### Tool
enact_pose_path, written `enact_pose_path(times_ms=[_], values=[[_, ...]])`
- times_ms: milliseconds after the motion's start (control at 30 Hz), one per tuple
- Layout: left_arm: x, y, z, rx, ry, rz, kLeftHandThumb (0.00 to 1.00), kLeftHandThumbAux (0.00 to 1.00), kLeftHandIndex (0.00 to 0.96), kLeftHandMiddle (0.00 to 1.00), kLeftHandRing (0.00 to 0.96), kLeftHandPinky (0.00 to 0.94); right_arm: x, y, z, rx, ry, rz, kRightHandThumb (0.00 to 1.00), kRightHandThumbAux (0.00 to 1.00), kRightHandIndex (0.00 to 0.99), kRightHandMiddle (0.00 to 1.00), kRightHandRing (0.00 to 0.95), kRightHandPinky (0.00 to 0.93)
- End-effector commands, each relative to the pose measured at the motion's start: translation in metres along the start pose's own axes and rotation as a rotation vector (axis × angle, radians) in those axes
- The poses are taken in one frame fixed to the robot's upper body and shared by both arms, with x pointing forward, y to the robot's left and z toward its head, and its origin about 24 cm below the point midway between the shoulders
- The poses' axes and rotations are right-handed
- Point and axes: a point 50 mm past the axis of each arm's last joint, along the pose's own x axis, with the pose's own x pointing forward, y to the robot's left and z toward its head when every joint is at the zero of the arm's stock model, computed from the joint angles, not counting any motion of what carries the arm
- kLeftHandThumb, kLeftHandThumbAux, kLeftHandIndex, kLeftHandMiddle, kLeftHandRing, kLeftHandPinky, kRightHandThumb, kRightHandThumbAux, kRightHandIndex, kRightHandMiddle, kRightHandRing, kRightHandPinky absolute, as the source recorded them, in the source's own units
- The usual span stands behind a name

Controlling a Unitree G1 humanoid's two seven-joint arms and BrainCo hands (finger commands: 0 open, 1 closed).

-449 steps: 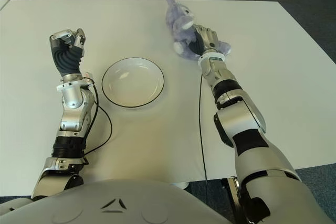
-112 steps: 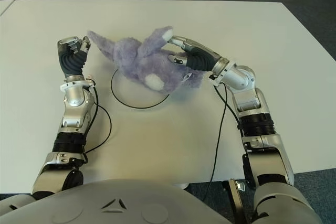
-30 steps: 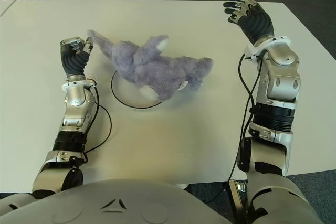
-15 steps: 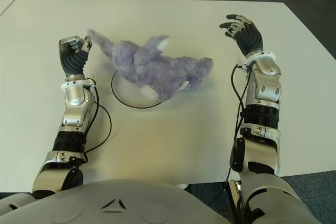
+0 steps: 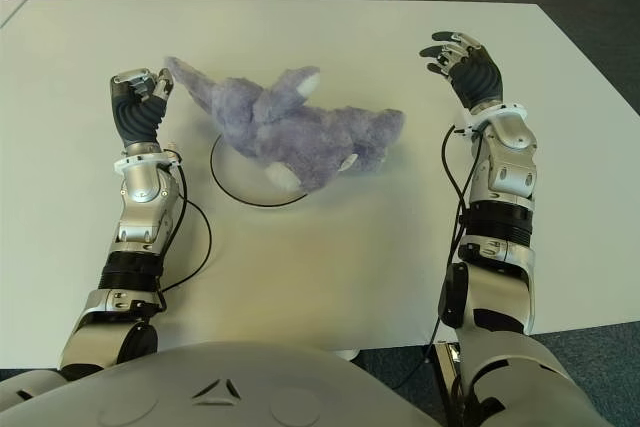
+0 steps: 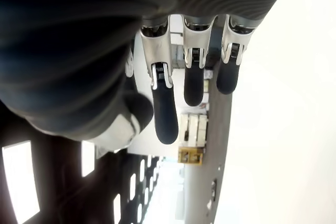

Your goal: Put the doll into the plate.

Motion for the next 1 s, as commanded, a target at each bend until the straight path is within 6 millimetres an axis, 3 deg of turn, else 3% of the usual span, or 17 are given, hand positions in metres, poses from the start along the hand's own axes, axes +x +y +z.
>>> enact_pose_path(times_ms=[33,200,300,433,1000], values=[[-0.043,0.018,-0.042,0.076,0.216,0.052,0.542,0.751,0.839,0.902,0.911,0.907,-0.007,-0.004,-0.022,0.031,0.057,0.004,0.71,0.716,0.427,0.462,0.476,0.478],[-0.043,0.018,-0.041,0.083,0.217,0.057,0.534,0.754,0.841,0.906,0.914,0.909,-0.009,-0.003,-0.03,0.043,0.072,0.01,0.71,0.716,0.427,0.486,0.503,0.504],[-0.043,0.018,-0.041,0.084,0.219,0.049,0.532,0.754,0.842,0.905,0.913,0.907,-0.012,0.002,-0.038,0.058,0.073,0.011,0.796,0.692,0.428,0.474,0.523,0.518],[-0.043,0.019,-0.04,0.083,0.218,0.044,0.535,0.754,0.843,0.903,0.912,0.907,-0.018,0.014,-0.05,0.083,0.059,-0.002,0.829,0.684,0.424,0.474,0.541,0.541],[-0.043,0.018,-0.04,0.097,0.231,0.041,0.539,0.75,0.837,0.902,0.913,0.909,-0.017,0.04,-0.077,0.165,0.049,-0.159,0.836,0.682,0.408,0.499,0.619,0.619]])
